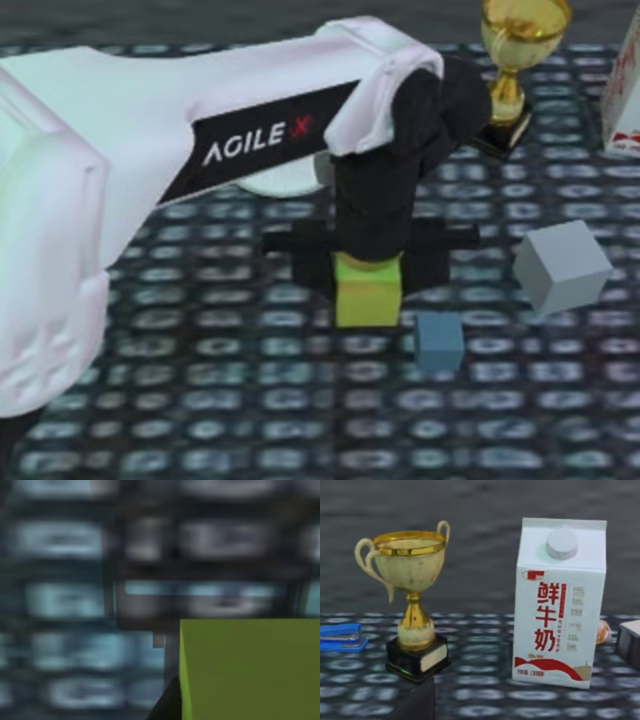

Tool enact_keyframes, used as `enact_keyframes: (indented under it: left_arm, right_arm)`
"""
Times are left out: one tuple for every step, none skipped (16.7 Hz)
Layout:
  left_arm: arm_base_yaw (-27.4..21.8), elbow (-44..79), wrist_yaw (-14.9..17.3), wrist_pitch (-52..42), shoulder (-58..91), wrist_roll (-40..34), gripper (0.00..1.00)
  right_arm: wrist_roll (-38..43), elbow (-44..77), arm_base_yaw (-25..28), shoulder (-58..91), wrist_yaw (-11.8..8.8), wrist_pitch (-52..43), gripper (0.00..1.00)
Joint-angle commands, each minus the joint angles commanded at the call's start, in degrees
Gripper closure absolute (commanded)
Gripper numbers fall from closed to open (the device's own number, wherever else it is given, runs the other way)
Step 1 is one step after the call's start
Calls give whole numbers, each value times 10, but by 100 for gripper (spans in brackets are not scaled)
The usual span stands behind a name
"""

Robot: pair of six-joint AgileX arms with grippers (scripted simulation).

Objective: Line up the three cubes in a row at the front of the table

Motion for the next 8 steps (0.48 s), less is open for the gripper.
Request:
enact_keyframes:
  left_arm:
    - [0,-13,0,17,4,0,100]
    - [1,-27,0,38,9,-1,100]
    - [1,-42,0,59,15,-1,100]
    - [0,-57,0,79,20,0,100]
    - [0,-69,1,97,25,0,100]
    - [-1,-79,0,109,28,0,100]
    - [-1,-83,0,115,30,0,100]
    - [-1,-84,0,115,30,0,100]
  right_arm:
    - [0,0,0,0,0,0,0]
    - [0,0,0,0,0,0,0]
    - [0,0,0,0,0,0,0]
    - [0,0,0,0,0,0,0]
    - [0,0,0,0,0,0,0]
    - [0,0,0,0,0,0,0]
    - [0,0,0,0,0,0,0]
    - [0,0,0,0,0,0,0]
